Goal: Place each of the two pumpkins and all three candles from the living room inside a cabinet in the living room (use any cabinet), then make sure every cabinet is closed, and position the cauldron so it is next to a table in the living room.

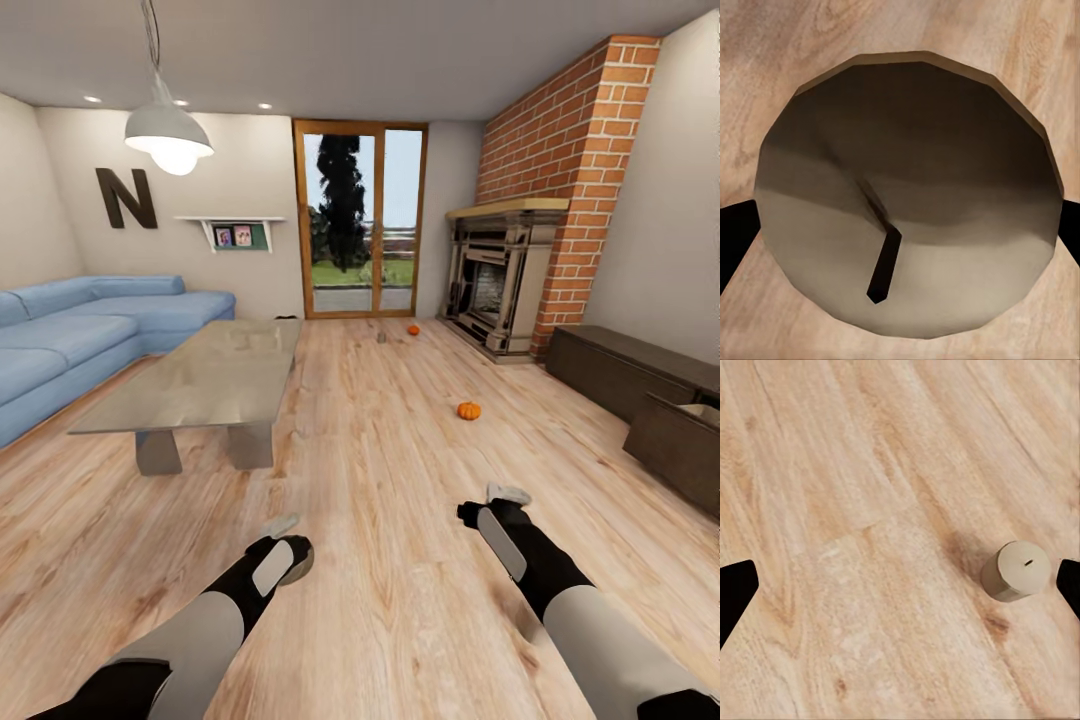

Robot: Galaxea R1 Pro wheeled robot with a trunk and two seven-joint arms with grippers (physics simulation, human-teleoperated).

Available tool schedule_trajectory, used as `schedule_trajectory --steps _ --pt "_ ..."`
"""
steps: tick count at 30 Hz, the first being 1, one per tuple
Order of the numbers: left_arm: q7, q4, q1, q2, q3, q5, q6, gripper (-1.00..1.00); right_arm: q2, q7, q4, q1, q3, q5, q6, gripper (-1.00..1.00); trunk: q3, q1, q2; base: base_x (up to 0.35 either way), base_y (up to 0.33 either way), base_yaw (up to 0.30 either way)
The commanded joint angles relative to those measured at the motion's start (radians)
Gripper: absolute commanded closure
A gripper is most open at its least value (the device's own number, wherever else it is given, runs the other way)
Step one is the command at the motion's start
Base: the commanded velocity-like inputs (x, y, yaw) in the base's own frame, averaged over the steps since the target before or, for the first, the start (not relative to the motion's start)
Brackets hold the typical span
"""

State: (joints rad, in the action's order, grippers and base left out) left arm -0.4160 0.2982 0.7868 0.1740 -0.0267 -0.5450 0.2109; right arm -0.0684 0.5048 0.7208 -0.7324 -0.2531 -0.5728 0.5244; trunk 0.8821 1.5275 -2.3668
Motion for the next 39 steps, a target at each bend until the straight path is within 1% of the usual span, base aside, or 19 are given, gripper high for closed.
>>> schedule_trajectory --steps 1,3,6,8,9,11,12,13,17,21,23,25,27,32,39 --pt "-0.004 0.003 0.0 0.001 -0.002 -0.001 0.005 1.0 -0.005 0.016 0.002 -0.001 -0.006 -0.011 0.003 -1.0 0.001 0.0 0.0 0.0 0.0 -0.028" --pt "-0.004 0.002 0.0 0.001 -0.002 -0.001 0.005 1.0 -0.014 0.047 0.002 -0.001 -0.005 -0.011 0.011 -1.0 0.001 0.0 0.0 0.0 0.0 -0.012" --pt "-0.004 0.001 0.0 0.001 -0.002 -0.001 0.005 1.0 -0.023 0.067 0.002 -0.001 -0.003 -0.012 0.025 -1.0 0.001 0.0 0.0 0.0 0.0 -0.004" --pt "-0.004 0.001 0.0 0.001 -0.002 -0.001 0.005 1.0 -0.041 0.078 0.002 -0.001 -0.001 -0.015 0.037 -1.0 0.001 0.0 0.0 0.0 0.0 -0.002" --pt "-0.004 0.001 0.0 0.001 -0.002 -0.001 0.005 1.0 -0.046 0.079 0.002 -0.001 0.0 -0.015 0.039 -1.0 0.001 0.0 0.0 0.0 0.0 0.0" --pt "-0.004 0.001 0.0 0.001 -0.002 -0.001 0.005 1.0 -0.067 0.082 0.002 -0.001 0.02 -0.019 0.043 -1.0 0.001 0.0 0.0 0.0 0.0 0.0" --pt "-0.004 0.001 0.0 0.001 -0.002 -0.001 0.005 1.0 -0.071 0.082 0.002 -0.001 0.028 -0.02 0.044 -1.0 0.001 0.0 0.0 0.0 0.0 0.0" --pt "-0.003 0.001 0.0 0.001 -0.002 -0.001 0.006 1.0 -0.08 0.082 0.002 -0.001 0.06 -0.032 0.046 -1.0 0.001 0.0 0.0 0.0 0.0 0.0" --pt "-0.003 0.001 0.0 0.001 -0.002 -0.001 0.007 1.0 -0.085 0.083 0.002 -0.001 0.08 -0.046 0.047 -1.0 0.001 0.0 0.0 0.0 0.0 0.0" --pt "-0.002 0.0 0.0 0.001 -0.002 -0.001 0.007 1.0 -0.087 0.083 0.002 -0.001 0.087 -0.051 0.048 -1.0 0.001 0.0 0.0 0.0 0.0 0.0" --pt "0.009 0.0 0.0 0.001 -0.002 -0.001 0.007 1.0 -0.088 0.083 0.001 -0.001 0.088 -0.051 0.051 -1.0 0.001 0.0 0.0 0.0 0.0 0.0" --pt "0.025 -0.001 0.0 0.001 -0.002 -0.001 0.007 1.0 -0.088 0.083 -0.005 -0.001 0.089 -0.051 0.064 -1.0 0.001 0.0 0.0 0.0 -0.003 0.0" --pt "0.042 -0.009 0.0 0.001 -0.002 -0.001 0.007 1.0 -0.087 0.082 -0.02 -0.001 0.089 -0.051 0.098 -1.0 0.001 0.0 0.0 0.0 -0.065 0.0" --pt "0.054 -0.027 0.0 0.001 -0.002 0.001 0.006 1.0 -0.084 0.08 -0.045 -0.001 0.088 -0.051 0.153 -1.0 0.001 0.0 0.0 0.0 -0.208 0.0" --pt "0.057 -0.028 0.0 0.001 -0.002 0.002 0.006 1.0 -0.082 0.08 -0.061 -0.001 0.089 -0.051 0.158 -1.0 0.001 0.0 0.0 0.0 -0.255 0.0"
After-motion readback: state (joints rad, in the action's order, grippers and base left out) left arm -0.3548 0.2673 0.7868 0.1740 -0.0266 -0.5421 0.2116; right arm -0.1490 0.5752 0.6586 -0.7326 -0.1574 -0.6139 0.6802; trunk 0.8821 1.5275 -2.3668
